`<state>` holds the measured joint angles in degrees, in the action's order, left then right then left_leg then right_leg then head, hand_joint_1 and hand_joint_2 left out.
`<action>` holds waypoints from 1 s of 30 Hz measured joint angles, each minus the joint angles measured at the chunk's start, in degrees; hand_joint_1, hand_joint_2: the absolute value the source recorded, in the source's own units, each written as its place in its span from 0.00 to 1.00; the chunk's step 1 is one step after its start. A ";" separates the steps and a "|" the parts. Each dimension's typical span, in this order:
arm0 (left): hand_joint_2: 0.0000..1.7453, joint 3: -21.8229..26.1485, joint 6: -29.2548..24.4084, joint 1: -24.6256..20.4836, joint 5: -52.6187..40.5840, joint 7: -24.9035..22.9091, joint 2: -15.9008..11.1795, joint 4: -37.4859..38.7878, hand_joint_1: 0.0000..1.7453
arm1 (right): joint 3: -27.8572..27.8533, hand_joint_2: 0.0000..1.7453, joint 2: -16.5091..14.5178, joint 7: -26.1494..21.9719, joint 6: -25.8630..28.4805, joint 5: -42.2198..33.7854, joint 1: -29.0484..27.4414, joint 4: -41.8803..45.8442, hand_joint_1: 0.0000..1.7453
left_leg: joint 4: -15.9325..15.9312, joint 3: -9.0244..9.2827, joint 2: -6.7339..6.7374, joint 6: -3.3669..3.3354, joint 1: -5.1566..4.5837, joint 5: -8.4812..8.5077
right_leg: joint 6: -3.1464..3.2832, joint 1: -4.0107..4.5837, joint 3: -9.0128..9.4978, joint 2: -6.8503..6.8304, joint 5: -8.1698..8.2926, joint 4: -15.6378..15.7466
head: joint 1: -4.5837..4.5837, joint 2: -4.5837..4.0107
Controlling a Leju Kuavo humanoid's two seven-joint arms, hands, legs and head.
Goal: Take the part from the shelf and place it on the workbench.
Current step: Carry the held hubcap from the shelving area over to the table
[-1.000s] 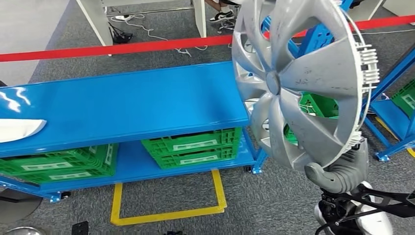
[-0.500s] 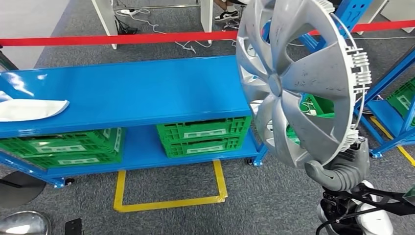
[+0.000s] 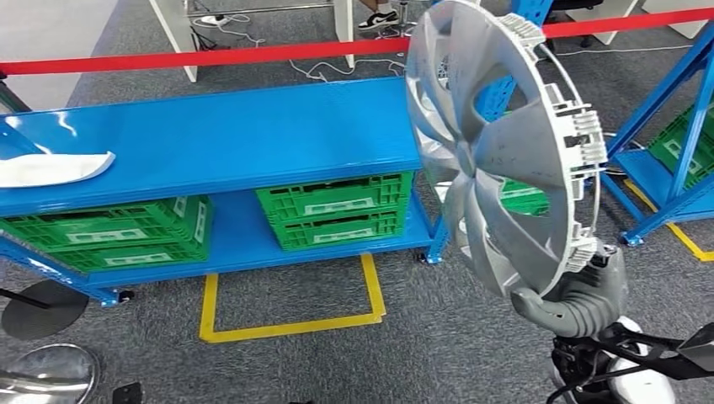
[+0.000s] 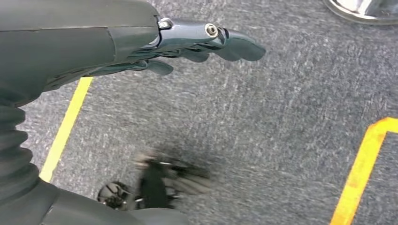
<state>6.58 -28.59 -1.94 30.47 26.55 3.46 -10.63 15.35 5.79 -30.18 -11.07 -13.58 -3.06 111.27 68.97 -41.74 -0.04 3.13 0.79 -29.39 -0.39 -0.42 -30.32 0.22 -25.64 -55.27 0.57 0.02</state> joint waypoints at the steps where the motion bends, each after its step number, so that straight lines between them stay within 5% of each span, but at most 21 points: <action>1: 1.00 0.09 0.02 -0.03 -0.08 0.09 -0.03 -0.03 0.00 | -0.01 1.00 0.00 -0.11 -0.04 0.03 -0.18 0.00 1.00 | 2.51 0.08 0.00 0.16 0.06 -0.41 | -0.14 -0.06 -0.85 -0.03 0.61 -0.07 | 0.01 0.00; 3: 1.00 0.28 0.05 -0.09 -0.28 0.20 -0.09 -0.10 0.00 | -0.04 1.00 0.00 -0.23 -0.17 0.05 -0.35 0.00 1.00 | 1.40 2.94 0.01 0.43 0.26 1.95 | -0.66 -0.34 -2.45 -0.02 1.59 -0.31 | 0.01 0.00; 5: 1.00 0.39 0.07 -0.21 -0.50 0.34 -0.07 -0.16 0.00 | -0.15 1.00 0.00 -0.25 -0.30 0.23 -0.45 0.07 1.00 | -6.07 8.78 -0.08 0.74 0.54 3.48 | -1.40 -0.50 -3.76 -0.01 2.20 -0.88 | 0.11 0.00; 7: 1.00 0.43 0.07 -0.37 -0.67 0.51 -0.02 -0.21 0.00 | -0.30 1.00 0.00 -0.35 -0.42 0.61 -0.58 0.25 1.00 | -12.25 12.66 -0.36 0.12 0.56 2.31 | -2.18 -0.40 -4.78 -0.04 2.77 -1.54 | 0.19 0.00; 8: 1.00 0.44 0.05 -0.39 -0.78 0.58 -0.02 -0.23 0.00 | -0.34 1.00 0.00 -0.44 -0.49 0.79 -0.68 0.34 1.00 | -13.28 12.98 -0.50 -0.48 0.40 1.72 | -2.53 -0.40 -5.15 -0.06 3.11 -1.73 | 0.20 0.00; 11: 1.00 0.49 -0.08 -0.19 -1.07 0.64 -0.08 -0.23 0.00 | -0.39 1.00 0.00 -0.66 -0.73 1.08 -1.17 0.43 1.00 | -13.22 12.17 -0.62 -2.29 0.22 2.05 | -3.28 -0.78 -6.30 -0.09 2.49 -3.04 | 0.15 0.00; 14: 1.00 0.56 -0.16 -0.09 -1.22 0.64 -0.20 -0.23 0.00 | -0.50 1.00 0.00 -0.79 -0.87 1.25 -1.40 0.46 1.00 | -13.24 11.14 -0.97 -3.60 -0.09 3.08 | -3.51 -0.74 -10.24 -0.14 -3.56 -12.82 | 0.05 0.00; 16: 1.00 0.57 -0.15 -0.05 -1.37 0.64 -0.21 -0.23 0.00 | -0.60 1.00 -0.02 -0.89 -0.97 1.40 -1.58 0.46 1.00 | -13.22 10.33 -1.53 -3.88 -0.44 3.74 | -3.30 -0.56 -11.98 -0.12 -6.07 -18.70 | 0.06 0.00; 18: 1.00 0.57 -0.15 -0.02 -1.50 0.64 -0.23 -0.23 0.00 | -0.69 1.00 -0.06 -0.92 -1.00 1.50 -1.87 0.46 1.00 | -13.20 9.85 -2.42 -3.89 -0.73 4.28 | -2.66 -0.27 -9.44 0.15 -4.59 -16.16 | 0.07 0.00; 20: 1.00 0.58 -0.15 -0.08 -1.56 0.64 -0.15 -0.23 0.00 | -0.84 1.00 -0.07 -0.92 -1.03 1.56 -2.01 0.48 1.00 | -13.18 9.55 -3.46 -3.70 -0.95 4.73 | -1.53 -0.02 -4.07 2.18 -1.98 -7.96 | 0.12 0.00; 22: 1.00 0.59 -0.13 -0.24 -1.61 0.64 -0.08 -0.23 0.00 | -1.05 1.00 -0.07 -0.96 -1.07 1.58 -2.09 0.64 1.00 | -13.03 8.94 -4.45 -3.22 -0.82 5.22 | -0.86 0.12 -0.88 4.17 -1.23 -2.62 | 0.24 0.00; 25: 1.00 0.64 -0.03 -0.12 -1.47 0.63 -0.16 -0.23 0.00 | -1.22 1.00 -0.10 -1.00 -1.12 1.59 -2.13 0.79 1.00 | -12.94 8.00 -5.74 -2.10 -0.42 5.90 | -0.72 0.19 -0.70 3.25 -1.00 -1.73 | 0.28 0.00; 26: 1.00 0.71 0.02 -0.04 -1.32 0.62 -0.19 -0.23 0.00 | -1.24 1.00 -0.15 -0.98 -1.16 1.60 -2.08 0.79 1.00 | -12.47 7.64 -5.22 -1.73 -0.47 5.50 | -0.53 0.08 -0.71 2.58 -0.73 -1.50 | 0.38 0.00; 28: 1.00 0.94 0.15 -0.08 -1.07 0.57 -0.26 -0.23 0.00 | -1.35 1.00 -0.31 -0.95 -1.31 1.58 -1.97 0.79 1.00 | -8.25 5.60 -2.77 -1.04 -0.55 2.48 | -0.13 -0.18 -0.83 0.97 -0.25 -1.08 | 0.75 0.00; 30: 1.00 1.23 0.22 -0.19 -1.06 0.52 -0.24 -0.23 0.00 | -1.54 1.00 -0.44 -0.94 -1.45 1.55 -1.93 0.78 1.00 | -0.74 2.34 -0.99 -0.30 -0.41 -1.54 | 0.08 -0.14 -1.23 -0.68 -0.02 -1.06 | 1.05 0.00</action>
<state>7.81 -28.37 -2.13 29.41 27.07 3.22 -10.86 13.82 5.35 -31.12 -12.52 -12.03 -4.99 112.06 68.23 -39.40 -1.03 2.84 0.38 -30.93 -0.31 -0.56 -31.55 -0.46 -25.66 -56.33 1.62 0.02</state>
